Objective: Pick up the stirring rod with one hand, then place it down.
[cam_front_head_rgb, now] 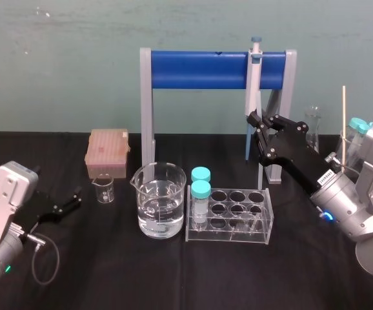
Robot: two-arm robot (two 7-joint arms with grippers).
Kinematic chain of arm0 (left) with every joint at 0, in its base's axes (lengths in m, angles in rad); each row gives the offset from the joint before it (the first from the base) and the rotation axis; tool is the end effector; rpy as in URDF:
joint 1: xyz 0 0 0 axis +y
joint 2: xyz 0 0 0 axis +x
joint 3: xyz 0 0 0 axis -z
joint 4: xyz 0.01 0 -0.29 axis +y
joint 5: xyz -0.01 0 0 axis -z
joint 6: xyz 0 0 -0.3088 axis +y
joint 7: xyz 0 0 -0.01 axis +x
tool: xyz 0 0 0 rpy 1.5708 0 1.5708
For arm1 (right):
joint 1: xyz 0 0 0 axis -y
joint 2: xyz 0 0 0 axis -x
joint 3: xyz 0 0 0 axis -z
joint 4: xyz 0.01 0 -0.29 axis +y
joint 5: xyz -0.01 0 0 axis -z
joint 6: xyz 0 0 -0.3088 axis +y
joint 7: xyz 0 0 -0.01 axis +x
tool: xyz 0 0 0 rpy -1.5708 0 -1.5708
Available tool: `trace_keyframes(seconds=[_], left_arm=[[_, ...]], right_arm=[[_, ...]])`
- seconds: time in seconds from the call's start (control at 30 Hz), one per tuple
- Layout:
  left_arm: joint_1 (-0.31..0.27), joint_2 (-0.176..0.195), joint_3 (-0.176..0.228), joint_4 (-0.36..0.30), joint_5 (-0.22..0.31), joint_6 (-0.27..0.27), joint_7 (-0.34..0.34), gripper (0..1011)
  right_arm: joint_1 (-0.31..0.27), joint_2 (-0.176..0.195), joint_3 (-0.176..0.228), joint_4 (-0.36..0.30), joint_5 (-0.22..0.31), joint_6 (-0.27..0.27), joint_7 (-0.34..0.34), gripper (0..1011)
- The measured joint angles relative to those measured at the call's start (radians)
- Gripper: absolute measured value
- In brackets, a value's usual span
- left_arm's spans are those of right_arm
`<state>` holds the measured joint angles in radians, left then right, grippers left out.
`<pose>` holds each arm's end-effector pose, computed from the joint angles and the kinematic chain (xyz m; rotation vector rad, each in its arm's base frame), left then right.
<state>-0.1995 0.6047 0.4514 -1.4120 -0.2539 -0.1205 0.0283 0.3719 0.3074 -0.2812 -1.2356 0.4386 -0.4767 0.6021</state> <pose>0.3581 0.0827 -0.3023 0.3045 -0.2850 1.2480 0.4240 -0.0413 -0.2710 0.2895 -0.3533 -0.8187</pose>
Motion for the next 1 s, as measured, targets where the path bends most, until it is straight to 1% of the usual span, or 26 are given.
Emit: trace_keyframes(seconds=[1.0], left_arm=[[0.0, 0.0, 0.0, 0.0, 0.0, 0.0, 0.0, 1000]], right_arm=[[0.001, 0.0, -0.001, 0.001, 0.002, -0.003, 0.003, 71]])
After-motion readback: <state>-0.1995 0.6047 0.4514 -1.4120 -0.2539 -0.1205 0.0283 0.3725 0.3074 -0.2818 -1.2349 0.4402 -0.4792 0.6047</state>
